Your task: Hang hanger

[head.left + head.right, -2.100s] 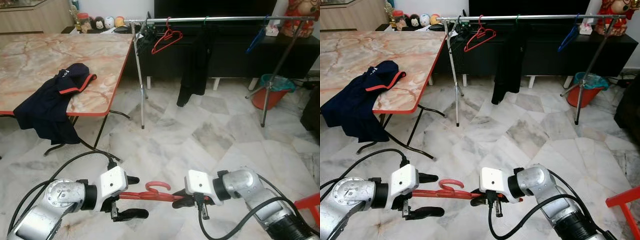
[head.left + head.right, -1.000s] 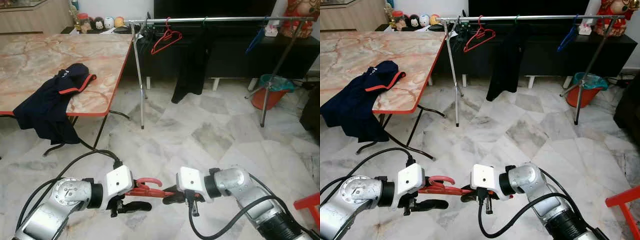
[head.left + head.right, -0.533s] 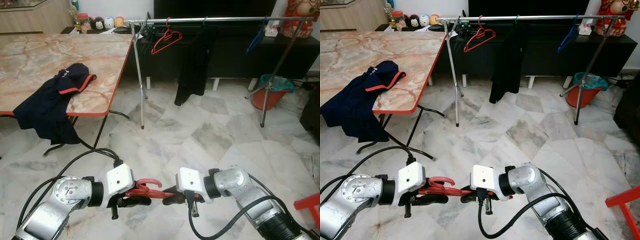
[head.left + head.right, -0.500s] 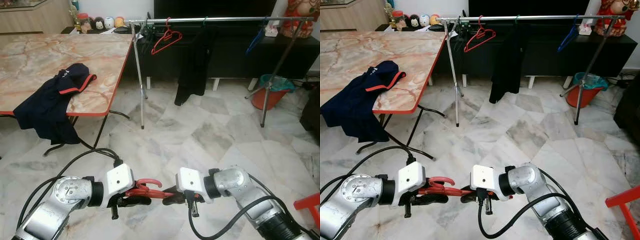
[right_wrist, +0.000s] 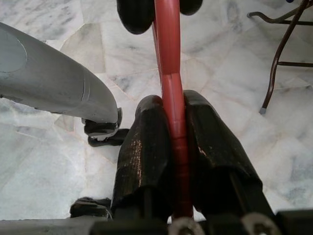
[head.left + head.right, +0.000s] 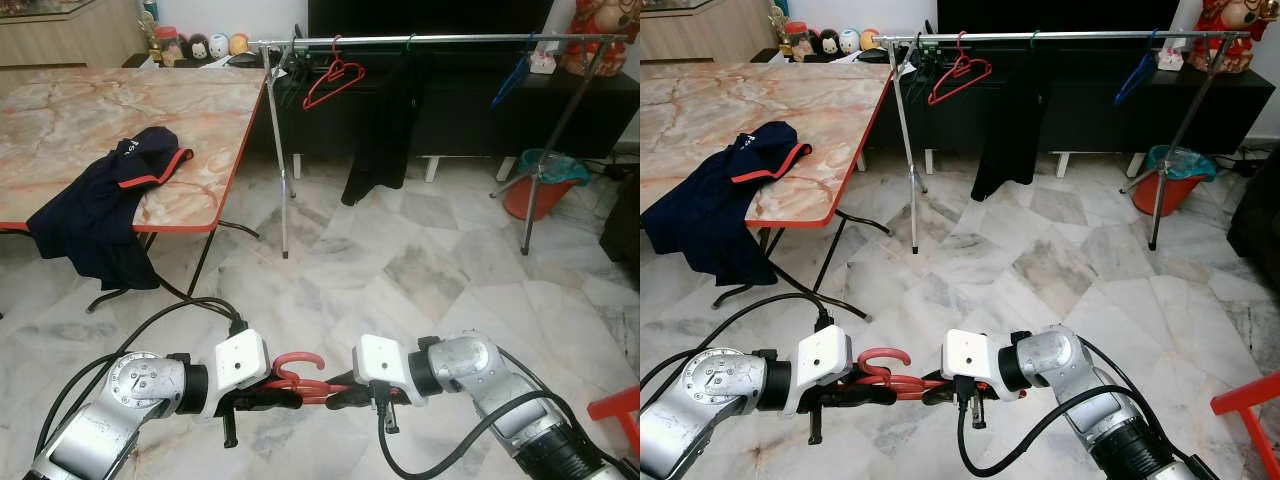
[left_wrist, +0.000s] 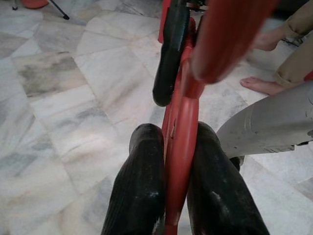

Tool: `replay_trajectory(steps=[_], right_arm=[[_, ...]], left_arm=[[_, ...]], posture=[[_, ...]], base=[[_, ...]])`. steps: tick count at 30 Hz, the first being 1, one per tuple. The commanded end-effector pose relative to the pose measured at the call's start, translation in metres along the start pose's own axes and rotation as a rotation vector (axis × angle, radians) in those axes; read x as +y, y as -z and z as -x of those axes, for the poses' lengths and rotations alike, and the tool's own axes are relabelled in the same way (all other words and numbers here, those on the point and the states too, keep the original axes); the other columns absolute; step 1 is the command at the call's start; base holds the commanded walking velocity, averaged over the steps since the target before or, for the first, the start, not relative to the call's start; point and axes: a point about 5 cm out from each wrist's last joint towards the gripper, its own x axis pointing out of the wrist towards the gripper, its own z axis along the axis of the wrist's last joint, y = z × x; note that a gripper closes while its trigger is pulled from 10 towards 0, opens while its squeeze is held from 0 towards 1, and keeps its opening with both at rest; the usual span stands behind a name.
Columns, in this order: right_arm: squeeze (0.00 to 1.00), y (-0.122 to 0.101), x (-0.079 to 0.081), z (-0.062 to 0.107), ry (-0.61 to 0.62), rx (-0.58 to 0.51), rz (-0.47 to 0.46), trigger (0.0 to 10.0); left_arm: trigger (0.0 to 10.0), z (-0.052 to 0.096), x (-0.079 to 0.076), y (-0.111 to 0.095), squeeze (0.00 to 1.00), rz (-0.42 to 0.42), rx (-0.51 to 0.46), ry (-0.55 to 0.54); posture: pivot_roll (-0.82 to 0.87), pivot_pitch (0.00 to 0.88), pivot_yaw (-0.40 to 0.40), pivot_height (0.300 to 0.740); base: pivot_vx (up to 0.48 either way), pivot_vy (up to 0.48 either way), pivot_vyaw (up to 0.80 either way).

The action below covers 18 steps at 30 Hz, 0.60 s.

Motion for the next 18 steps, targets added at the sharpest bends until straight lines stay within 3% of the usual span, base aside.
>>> replay_trajectory(steps=[1,8,9,10,11,17,18], right_arm=[[0.0,-0.0052,-0.0065,0.0021,0.038,-0.027,0.003,10.0],[0.0,-0.004,-0.0077,0.0006,0.048,-0.034,-0.008,10.0],[0.18,-0.0036,-0.0081,0.0005,0.05,-0.035,-0.011,10.0],[0.64,-0.0034,-0.0081,0.0003,0.052,-0.037,-0.012,10.0],[0.99,-0.0033,-0.008,0.0002,0.055,-0.046,-0.017,10.0],[1.0,0.0002,-0.0075,0.0011,0.05,-0.045,-0.029,10.0],[1.0,0.002,-0.0063,0.0014,0.04,-0.044,-0.038,10.0]], left_arm=[[0.0,-0.0008,-0.0007,0.0003,0.0,-0.001,0.003,0.002],[0.0,-0.0005,-0.0012,0.0006,0.0,-0.003,0.005,0.007],[0.0,-0.0005,-0.0012,0.0006,0.0,-0.003,0.005,0.009],[0.0,-0.0003,-0.0015,0.0008,0.0,-0.003,0.006,0.01],[0.0,-0.0001,-0.0017,0.0008,0.0,-0.005,0.006,0.011],[0.0,0.0008,-0.0013,0.0006,0.0,-0.017,0.011,0.017],[0.0,0.0035,0.0006,0.0008,0.0,-0.049,0.027,0.013]], posture=[[0.01,0.015,-0.003,0.74],[0.01,0.012,-0.003,0.74],[0.01,0.012,-0.003,0.74],[0.01,0.008,-0.002,0.74],[0.01,0.008,-0.002,0.74],[0.01,0.007,-0.002,0.74],[0.01,0.007,-0.002,0.74]], base=[[0.0,0.0,0.0],[0.0,0.0,0.0],[0.0,0.0,0.0],[0.0,0.0,0.0],[0.0,0.0,0.0],[0.0,0.0,0.0],[0.0,0.0,0.0]])
